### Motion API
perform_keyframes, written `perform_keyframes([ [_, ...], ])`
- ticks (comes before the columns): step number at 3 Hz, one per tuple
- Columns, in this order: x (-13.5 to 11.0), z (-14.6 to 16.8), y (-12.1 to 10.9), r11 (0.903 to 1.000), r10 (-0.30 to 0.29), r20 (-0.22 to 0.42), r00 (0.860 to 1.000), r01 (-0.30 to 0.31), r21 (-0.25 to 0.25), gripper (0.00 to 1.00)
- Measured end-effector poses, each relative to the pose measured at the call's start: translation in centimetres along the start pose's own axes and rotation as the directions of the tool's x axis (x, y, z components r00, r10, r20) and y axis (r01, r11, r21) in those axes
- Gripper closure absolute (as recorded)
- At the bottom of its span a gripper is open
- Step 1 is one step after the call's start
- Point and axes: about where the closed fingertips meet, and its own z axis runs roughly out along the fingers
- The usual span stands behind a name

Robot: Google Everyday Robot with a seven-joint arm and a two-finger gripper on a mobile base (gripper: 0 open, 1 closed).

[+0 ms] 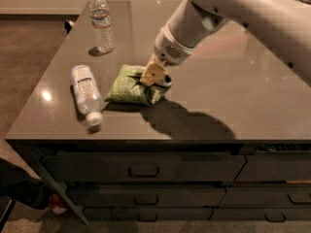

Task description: Move green jalapeno chip bag near blue plastic bottle

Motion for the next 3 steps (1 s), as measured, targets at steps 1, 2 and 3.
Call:
perform_keyframes([
  [1,0.01,-0.01,0.04,1.0,0.0,0.0,1.0,0.0,0.001,0.62],
  [2,-0.05,0.06,0.13,1.0,-0.002,-0.001,1.0,0.002,-0.001,0.4],
  [3,-0.14,0.15,0.23,1.0,-0.004,-0.002,1.0,0.004,-0.003,0.16],
])
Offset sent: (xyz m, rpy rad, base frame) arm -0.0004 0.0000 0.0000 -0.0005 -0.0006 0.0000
